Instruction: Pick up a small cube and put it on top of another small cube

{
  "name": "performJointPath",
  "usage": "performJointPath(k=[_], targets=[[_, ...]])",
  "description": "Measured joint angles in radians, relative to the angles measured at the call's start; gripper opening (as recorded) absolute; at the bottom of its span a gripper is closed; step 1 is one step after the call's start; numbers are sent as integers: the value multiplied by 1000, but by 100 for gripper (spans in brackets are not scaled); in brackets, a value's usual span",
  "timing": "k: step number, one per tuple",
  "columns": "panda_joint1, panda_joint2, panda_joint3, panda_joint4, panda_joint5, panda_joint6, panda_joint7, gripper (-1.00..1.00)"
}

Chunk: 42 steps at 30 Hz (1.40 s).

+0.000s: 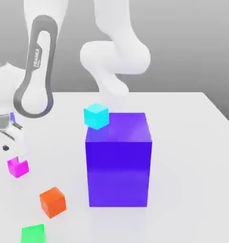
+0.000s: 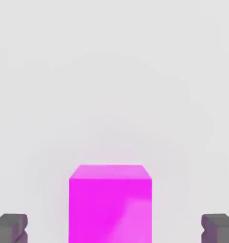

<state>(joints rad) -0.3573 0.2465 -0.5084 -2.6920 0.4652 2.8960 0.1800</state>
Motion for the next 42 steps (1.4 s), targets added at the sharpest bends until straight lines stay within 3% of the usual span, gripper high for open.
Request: performJointPath(k=[5,6,13,21,25,38,42], targets=[[-137,104,175,34,175,64,-133,0],[-158,117,200,38,196,73,-150,-100],[-158,117,200,37,194,71,-148,-100],[25,-38,-41,-13,-75,-21,57,-100],[80,-111,-114,-29,-214,-71,155,-100],[295,27,185,407,-313,-356,-87,-100],[280,154,245,446,-258,-271,-148,-100]])
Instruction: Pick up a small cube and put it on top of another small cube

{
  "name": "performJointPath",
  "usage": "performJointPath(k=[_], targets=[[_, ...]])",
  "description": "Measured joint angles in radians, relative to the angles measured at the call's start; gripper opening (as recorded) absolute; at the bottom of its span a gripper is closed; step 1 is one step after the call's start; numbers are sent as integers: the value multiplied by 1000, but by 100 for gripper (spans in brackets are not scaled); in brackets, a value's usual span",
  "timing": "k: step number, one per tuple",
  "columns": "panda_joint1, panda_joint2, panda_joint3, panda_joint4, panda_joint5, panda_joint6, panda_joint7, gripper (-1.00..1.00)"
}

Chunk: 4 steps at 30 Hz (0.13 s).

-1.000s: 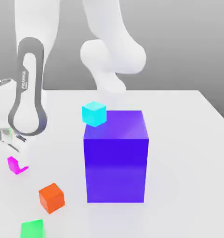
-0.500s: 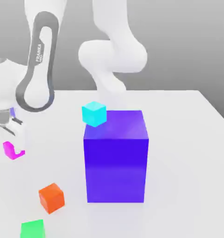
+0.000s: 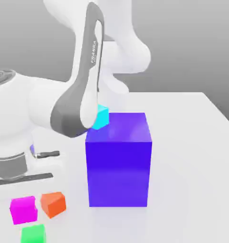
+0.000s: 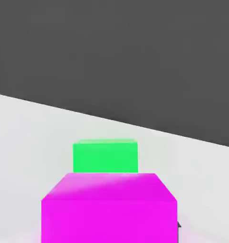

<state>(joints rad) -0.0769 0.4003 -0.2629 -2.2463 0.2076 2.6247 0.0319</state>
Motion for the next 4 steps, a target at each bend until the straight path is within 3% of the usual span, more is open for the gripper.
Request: performJointPath(k=[1,4], targets=[[-6,20,9,2,9,17,-7,100],[-6,20,9,2,9,17,-7,100]])
